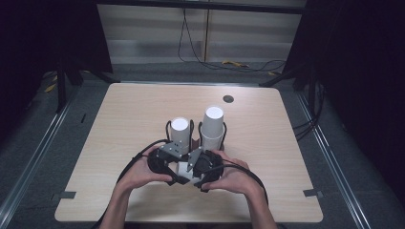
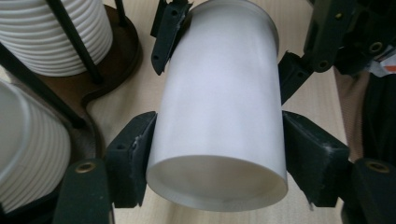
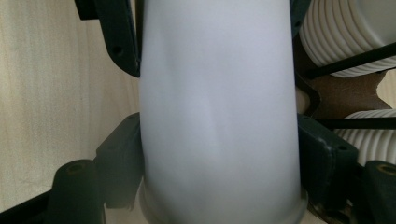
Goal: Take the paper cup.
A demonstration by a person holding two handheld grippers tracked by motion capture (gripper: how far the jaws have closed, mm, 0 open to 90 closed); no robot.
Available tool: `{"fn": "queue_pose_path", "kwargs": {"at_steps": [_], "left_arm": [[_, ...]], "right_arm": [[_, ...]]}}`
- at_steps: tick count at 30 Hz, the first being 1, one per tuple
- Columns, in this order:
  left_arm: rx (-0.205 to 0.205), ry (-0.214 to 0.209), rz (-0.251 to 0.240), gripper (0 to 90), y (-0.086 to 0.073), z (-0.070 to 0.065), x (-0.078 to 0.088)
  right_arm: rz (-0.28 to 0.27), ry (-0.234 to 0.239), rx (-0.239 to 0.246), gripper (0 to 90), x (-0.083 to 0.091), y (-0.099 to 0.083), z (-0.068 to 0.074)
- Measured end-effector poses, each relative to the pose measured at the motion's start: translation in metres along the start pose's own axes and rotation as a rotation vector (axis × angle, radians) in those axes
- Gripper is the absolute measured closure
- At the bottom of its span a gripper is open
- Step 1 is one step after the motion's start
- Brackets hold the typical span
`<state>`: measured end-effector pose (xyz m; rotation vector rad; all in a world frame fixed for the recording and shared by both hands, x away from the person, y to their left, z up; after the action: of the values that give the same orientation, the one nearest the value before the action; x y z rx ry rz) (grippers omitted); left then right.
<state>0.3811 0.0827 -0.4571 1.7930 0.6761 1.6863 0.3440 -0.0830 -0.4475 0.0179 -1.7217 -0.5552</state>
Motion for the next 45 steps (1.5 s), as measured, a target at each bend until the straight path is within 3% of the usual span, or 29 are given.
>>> {"fn": "queue_pose_path", "kwargs": {"at_steps": [2,7,15,21,26,33,37,45], "left_arm": [[-0.002,0.002,0.004,31.0,0.0,0.0,0.002],[0.01,0.005,-0.04,32.3,-0.002,-0.001,0.0],[0.021,0.022,-0.06,33.1,-0.004,-0.002,0.002],[0.03,0.046,-0.073,33.1,-0.006,-0.003,0.007],[0.048,0.066,-0.092,33.0,-0.009,-0.005,0.01],[0.057,0.082,-0.115,33.0,-0.012,-0.005,0.011],[0.069,0.092,-0.136,33.0,-0.015,-0.004,0.011],[0.083,0.106,-0.171,33.0,-0.017,-0.006,0.014]], "right_arm": [[-0.004,-0.002,-0.003,25.6,0.0,0.0,0.0],[-0.016,0.007,0.002,24.1,-0.001,-0.002,-0.001],[-0.079,-0.003,-0.042,17.4,0.001,-0.007,-0.004],[-0.143,-0.017,-0.08,16.1,0.003,-0.015,-0.007],[-0.199,-0.011,-0.149,15.9,0.005,-0.026,-0.009],[-0.247,-0.013,-0.19,14.0,0.006,-0.035,-0.011],[-0.31,-0.008,-0.218,14.0,0.008,-0.04,-0.011],[-0.359,-0.024,-0.27,14.5,0.009,-0.052,-0.01]]}}
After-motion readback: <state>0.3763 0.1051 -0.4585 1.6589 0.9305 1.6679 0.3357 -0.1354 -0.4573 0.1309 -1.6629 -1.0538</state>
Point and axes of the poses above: each handheld gripper's, and its own axes: x roughly backward along the jaws, y roughly out of its top, z roughly to its left, the point moved 1 cm from there along -x, roughly forward along the jaws, and after that the axes turned 9 degrees about -x, right-handed, at the moved point
